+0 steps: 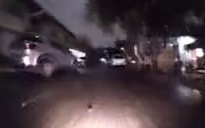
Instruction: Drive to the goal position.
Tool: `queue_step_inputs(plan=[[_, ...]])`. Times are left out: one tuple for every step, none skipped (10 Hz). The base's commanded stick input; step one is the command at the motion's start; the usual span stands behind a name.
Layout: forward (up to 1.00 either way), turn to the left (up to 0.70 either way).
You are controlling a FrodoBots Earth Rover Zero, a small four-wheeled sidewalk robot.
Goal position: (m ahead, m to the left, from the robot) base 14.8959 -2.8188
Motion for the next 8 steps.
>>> queue_step_inputs(plan=[[1.00, 0.00], [1.00, 0.00], [1.00, 0.00], [1.00, 0.00], [1.00, 0.00], [1.00, 0.00], [1.00, 0.00], [1.00, 0.00]])
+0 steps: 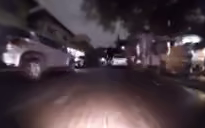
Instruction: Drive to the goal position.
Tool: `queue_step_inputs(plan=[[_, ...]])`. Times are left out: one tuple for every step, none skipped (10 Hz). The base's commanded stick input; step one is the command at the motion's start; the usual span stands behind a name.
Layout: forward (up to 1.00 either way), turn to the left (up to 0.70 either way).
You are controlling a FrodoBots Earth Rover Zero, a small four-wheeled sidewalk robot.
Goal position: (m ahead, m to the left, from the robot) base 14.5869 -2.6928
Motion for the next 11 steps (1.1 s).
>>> queue_step_inputs(plan=[[1.00, 0.00], [1.00, 0.00], [1.00, 0.00], [1.00, 0.00], [1.00, 0.00], [1.00, 0.00], [1.00, 0.00], [1.00, 0.00], [1.00, 0.00], [1.00, 0.00], [1.00, 0.00]])
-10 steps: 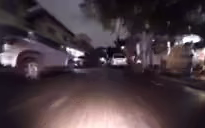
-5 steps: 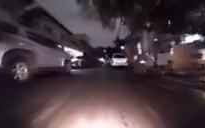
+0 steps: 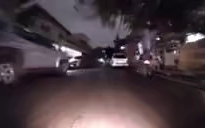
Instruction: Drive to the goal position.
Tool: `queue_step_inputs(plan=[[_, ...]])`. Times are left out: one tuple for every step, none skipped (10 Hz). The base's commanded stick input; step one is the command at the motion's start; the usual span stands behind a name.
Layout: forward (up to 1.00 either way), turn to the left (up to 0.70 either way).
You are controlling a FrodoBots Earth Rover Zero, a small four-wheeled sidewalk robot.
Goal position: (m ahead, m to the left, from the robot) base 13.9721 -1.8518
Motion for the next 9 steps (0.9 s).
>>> queue_step_inputs(plan=[[1.00, 0.00], [1.00, 0.00], [1.00, 0.00], [1.00, 0.00], [1.00, 0.00], [1.00, 0.00], [1.00, 0.00], [1.00, 0.00], [1.00, 0.00]])
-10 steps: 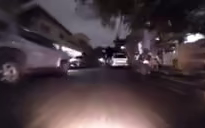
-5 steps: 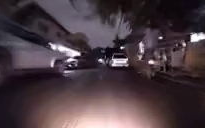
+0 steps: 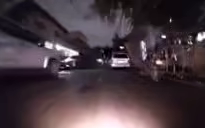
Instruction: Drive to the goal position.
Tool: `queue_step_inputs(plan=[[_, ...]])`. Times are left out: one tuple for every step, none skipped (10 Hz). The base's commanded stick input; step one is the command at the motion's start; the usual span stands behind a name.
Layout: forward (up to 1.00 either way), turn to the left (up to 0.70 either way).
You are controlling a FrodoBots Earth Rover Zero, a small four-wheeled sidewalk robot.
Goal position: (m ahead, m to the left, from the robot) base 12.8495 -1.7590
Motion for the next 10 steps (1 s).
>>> queue_step_inputs(plan=[[1.00, 0.00], [1.00, 0.00], [1.00, 0.00], [1.00, 0.00], [1.00, 0.00], [1.00, 0.00], [1.00, 0.00], [1.00, 0.00], [1.00, 0.00], [1.00, 0.00]])
